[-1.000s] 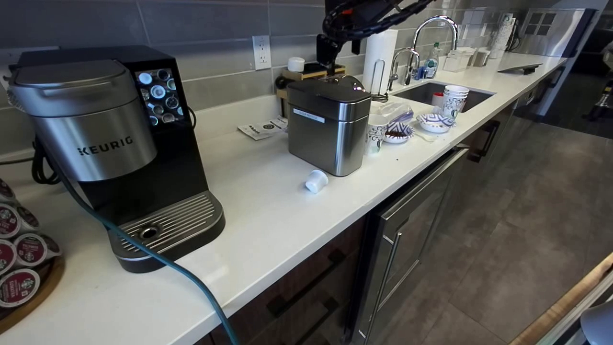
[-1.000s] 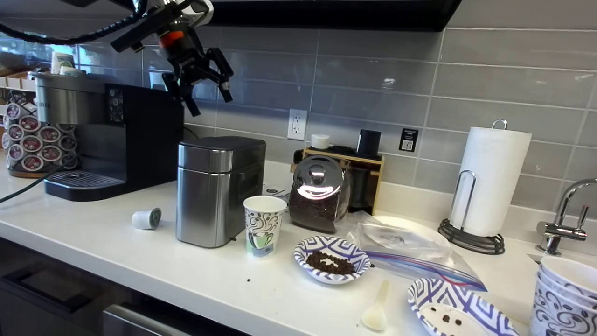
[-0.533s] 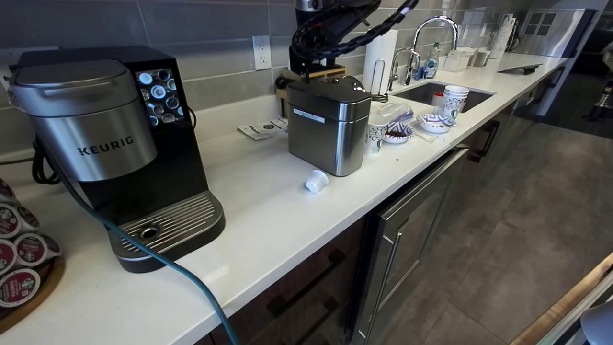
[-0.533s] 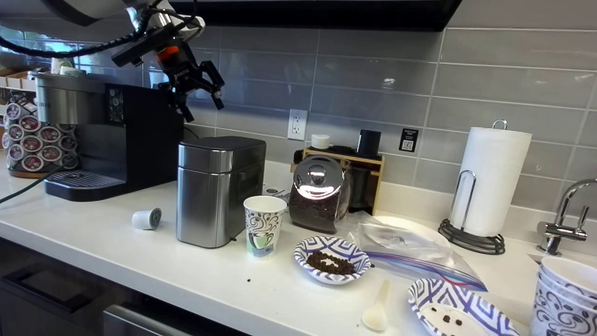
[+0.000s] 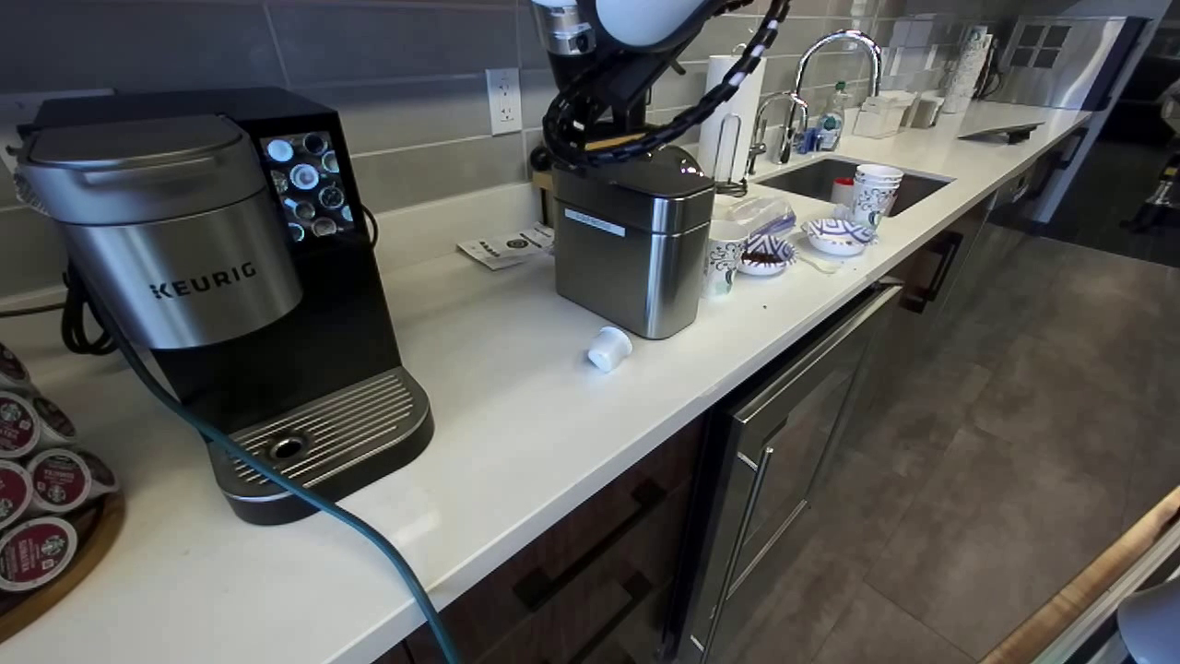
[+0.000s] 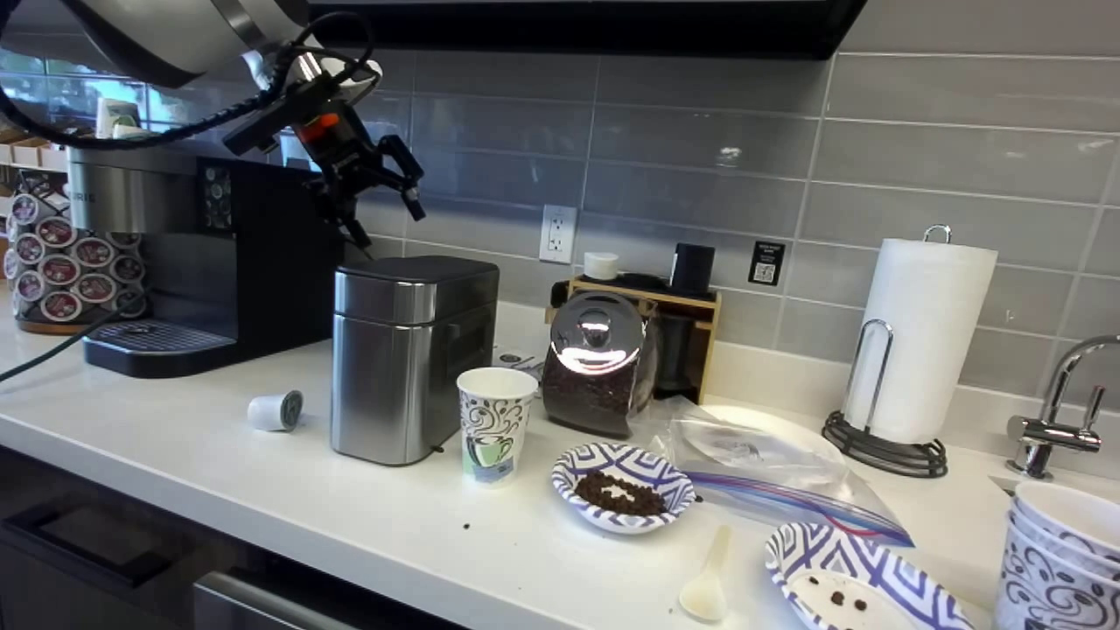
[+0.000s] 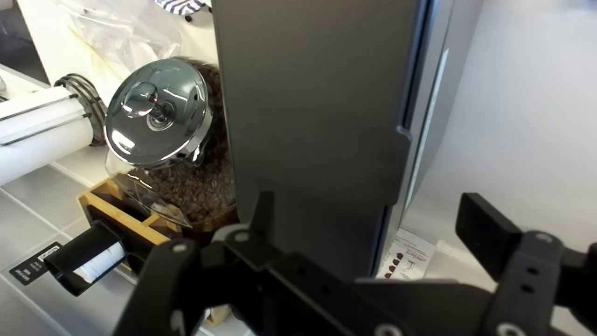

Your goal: Open the silver bin then place the coffee pod in the bin and close it.

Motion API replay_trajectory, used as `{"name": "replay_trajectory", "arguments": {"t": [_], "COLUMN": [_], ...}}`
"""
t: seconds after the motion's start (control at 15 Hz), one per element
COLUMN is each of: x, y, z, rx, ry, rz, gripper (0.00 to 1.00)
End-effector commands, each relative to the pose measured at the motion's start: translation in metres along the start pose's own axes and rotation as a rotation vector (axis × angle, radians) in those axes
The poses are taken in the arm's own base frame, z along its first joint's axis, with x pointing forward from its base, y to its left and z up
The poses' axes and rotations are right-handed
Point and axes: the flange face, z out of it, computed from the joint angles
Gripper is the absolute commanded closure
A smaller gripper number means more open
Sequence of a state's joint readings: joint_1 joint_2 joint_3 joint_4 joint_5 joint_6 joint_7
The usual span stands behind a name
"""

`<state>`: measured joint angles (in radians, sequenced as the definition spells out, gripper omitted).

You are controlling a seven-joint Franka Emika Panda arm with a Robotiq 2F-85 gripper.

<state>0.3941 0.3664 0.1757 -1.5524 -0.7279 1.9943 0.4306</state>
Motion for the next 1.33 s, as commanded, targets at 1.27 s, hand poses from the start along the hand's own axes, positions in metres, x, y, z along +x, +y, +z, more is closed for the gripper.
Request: {"name": "replay_trajectory", "arguments": {"t": [1.27], "x": [0.003], "y": [-0.004], "z": [0.028], "rx": [-0.105], "ry": [-0.047], "rz": [-0.121], "gripper": [0.00]}}
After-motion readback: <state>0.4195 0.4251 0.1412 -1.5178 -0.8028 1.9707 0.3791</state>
